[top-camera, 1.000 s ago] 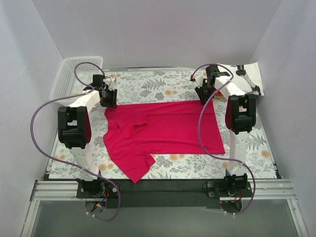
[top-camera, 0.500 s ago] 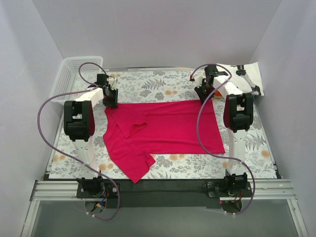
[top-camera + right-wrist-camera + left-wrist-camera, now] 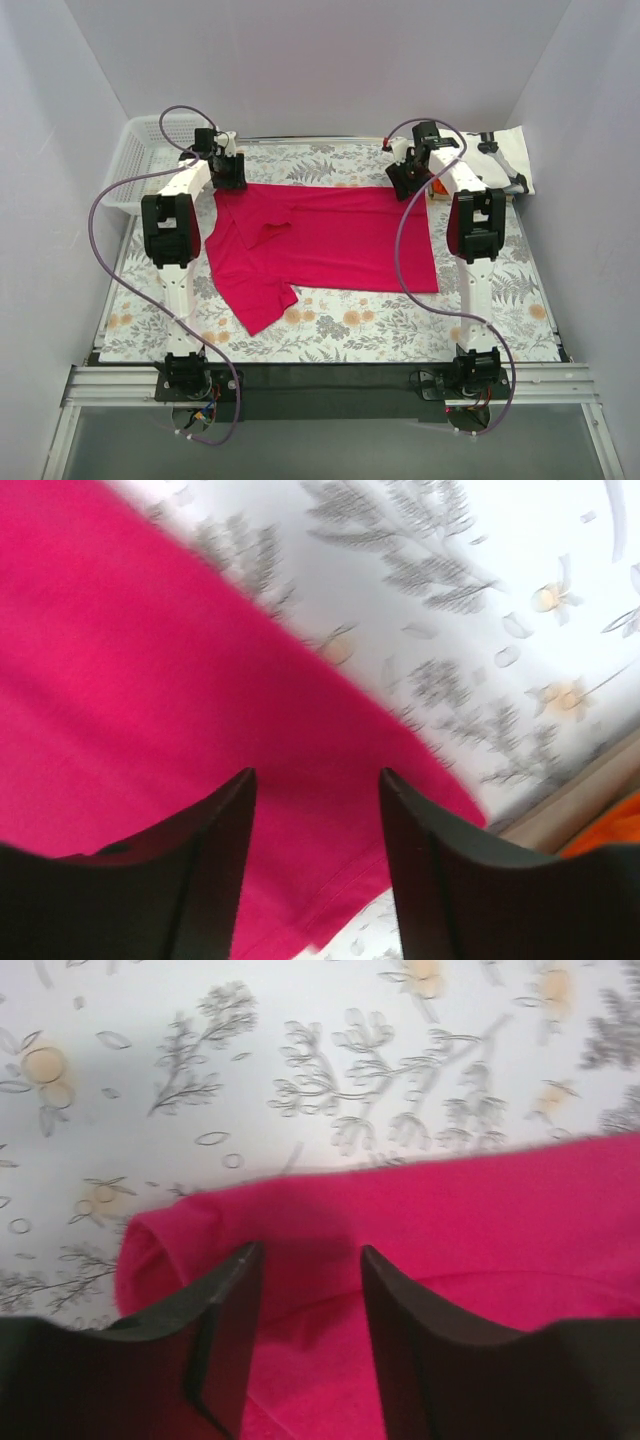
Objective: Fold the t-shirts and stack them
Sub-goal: Fold the tshirt
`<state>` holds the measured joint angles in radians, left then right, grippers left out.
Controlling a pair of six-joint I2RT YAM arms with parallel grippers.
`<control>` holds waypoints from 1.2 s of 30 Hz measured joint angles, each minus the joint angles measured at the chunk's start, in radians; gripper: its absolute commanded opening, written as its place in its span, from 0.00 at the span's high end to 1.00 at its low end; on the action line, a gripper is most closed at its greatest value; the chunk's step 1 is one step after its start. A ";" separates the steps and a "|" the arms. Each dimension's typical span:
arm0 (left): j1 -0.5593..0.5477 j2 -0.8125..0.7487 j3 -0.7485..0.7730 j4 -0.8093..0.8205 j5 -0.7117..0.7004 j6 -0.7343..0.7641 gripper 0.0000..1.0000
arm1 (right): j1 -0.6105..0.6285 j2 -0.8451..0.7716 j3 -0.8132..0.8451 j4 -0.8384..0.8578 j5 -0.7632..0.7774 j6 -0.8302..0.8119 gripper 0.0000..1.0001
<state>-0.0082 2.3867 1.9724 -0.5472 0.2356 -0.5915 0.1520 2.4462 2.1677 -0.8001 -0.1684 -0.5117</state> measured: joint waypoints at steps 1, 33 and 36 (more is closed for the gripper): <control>0.002 -0.013 -0.012 -0.005 0.045 0.003 0.53 | 0.000 -0.024 -0.031 0.005 -0.018 -0.002 0.44; 0.075 -0.945 -0.967 -0.209 0.367 0.405 0.51 | 0.113 -1.031 -1.327 0.047 0.069 -0.298 0.66; 0.075 -0.945 -0.999 -0.217 0.343 0.433 0.51 | 0.118 -1.026 -1.345 0.080 0.089 -0.303 0.65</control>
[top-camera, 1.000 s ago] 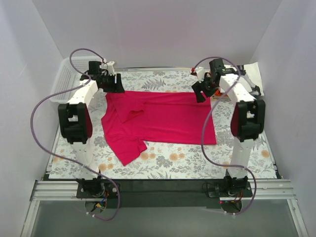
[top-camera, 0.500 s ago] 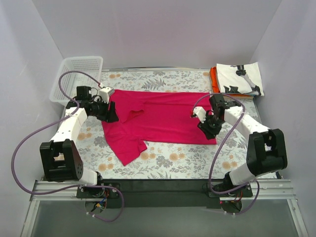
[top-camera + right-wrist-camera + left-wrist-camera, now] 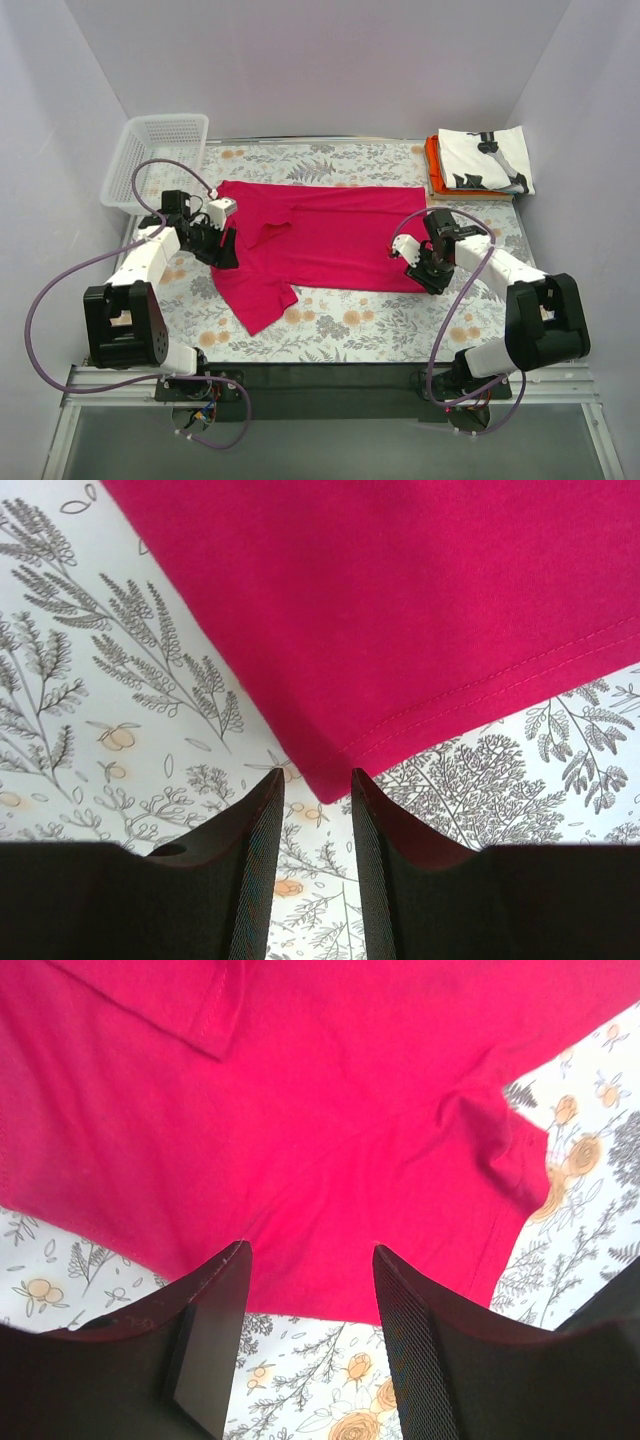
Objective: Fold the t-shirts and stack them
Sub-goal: Fold the tshirt
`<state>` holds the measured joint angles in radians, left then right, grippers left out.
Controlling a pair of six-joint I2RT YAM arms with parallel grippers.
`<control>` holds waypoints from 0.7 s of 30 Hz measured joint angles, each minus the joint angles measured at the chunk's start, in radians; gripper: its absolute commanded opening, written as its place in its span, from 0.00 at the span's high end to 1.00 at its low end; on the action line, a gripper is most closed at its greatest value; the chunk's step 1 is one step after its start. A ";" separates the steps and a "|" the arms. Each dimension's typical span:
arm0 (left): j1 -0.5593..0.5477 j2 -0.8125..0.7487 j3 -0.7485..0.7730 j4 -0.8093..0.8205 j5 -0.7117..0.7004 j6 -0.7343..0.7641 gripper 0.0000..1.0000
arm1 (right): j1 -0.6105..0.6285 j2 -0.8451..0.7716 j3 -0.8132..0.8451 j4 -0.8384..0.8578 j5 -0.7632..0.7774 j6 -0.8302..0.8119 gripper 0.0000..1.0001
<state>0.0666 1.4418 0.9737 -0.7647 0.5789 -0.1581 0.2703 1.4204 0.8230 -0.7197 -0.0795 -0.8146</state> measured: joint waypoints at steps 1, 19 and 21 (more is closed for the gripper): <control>0.000 -0.001 -0.008 -0.002 -0.004 0.006 0.51 | 0.001 0.003 -0.005 0.012 0.004 0.000 0.66; -0.011 -0.111 -0.233 0.039 -0.128 0.181 0.57 | 0.026 -0.008 -0.094 0.140 0.071 -0.008 0.99; -0.013 -0.110 -0.250 0.059 -0.143 0.189 0.57 | 0.026 -0.008 -0.094 0.141 0.071 -0.008 0.99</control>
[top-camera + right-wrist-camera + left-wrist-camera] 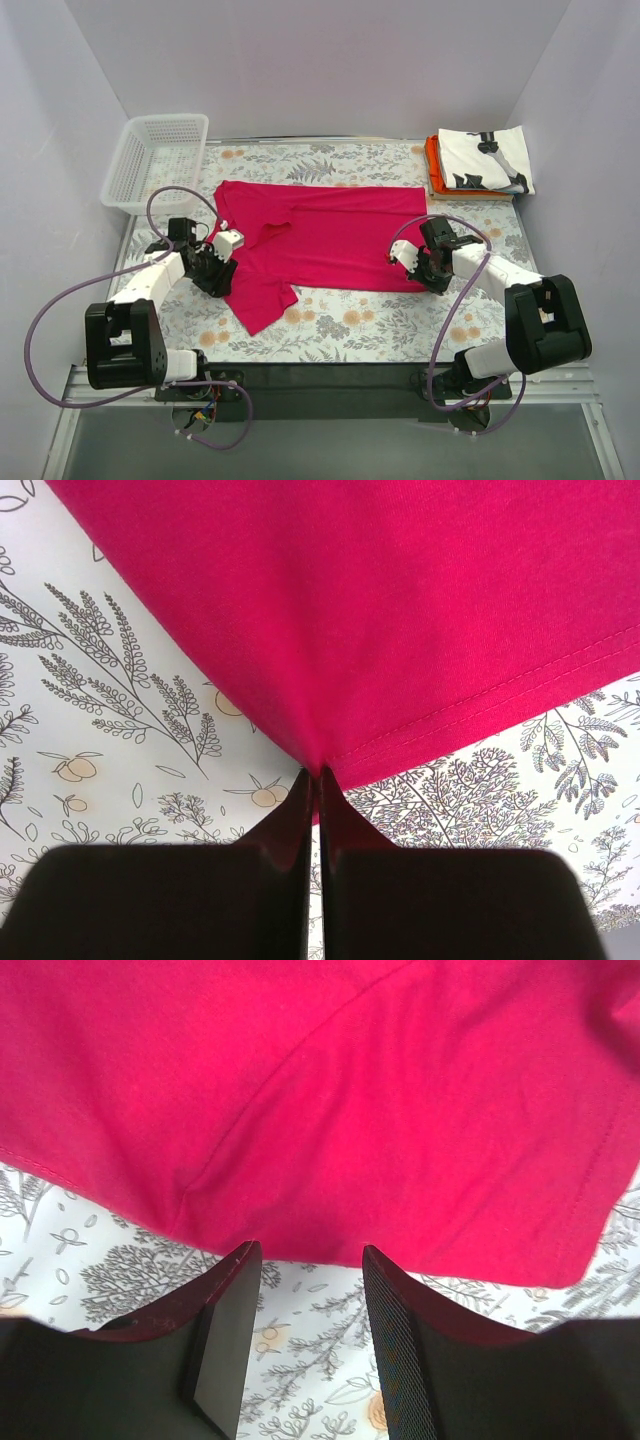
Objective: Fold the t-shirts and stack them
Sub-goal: Fold the tshirt
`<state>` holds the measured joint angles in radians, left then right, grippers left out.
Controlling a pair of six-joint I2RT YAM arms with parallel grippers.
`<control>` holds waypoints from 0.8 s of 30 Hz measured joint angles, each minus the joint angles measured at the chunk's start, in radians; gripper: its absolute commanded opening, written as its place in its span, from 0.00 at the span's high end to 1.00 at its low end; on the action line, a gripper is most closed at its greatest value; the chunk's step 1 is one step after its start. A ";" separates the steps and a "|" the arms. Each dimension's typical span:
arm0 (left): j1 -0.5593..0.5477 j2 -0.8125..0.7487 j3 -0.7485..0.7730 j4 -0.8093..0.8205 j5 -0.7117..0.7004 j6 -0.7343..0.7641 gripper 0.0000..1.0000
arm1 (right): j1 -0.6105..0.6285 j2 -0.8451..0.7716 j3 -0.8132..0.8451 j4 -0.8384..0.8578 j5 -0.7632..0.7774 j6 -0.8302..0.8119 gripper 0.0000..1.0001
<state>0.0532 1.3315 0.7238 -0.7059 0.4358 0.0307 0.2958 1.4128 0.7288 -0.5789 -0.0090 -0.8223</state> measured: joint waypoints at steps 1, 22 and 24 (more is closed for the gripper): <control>-0.002 0.000 -0.003 0.012 -0.008 0.005 0.57 | 0.000 0.000 0.000 0.000 0.000 0.000 0.99; -0.030 -0.206 -0.147 -0.034 -0.091 0.208 1.00 | 0.001 -0.061 -0.031 -0.044 0.006 -0.011 0.99; -0.030 -0.272 -0.122 -0.122 -0.085 0.206 1.00 | 0.001 -0.115 -0.031 -0.085 0.006 -0.020 0.99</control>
<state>0.0231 1.0595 0.6014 -0.8276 0.3511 0.2371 0.2966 1.2976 0.6975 -0.6640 -0.0029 -0.8425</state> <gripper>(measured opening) 0.017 0.013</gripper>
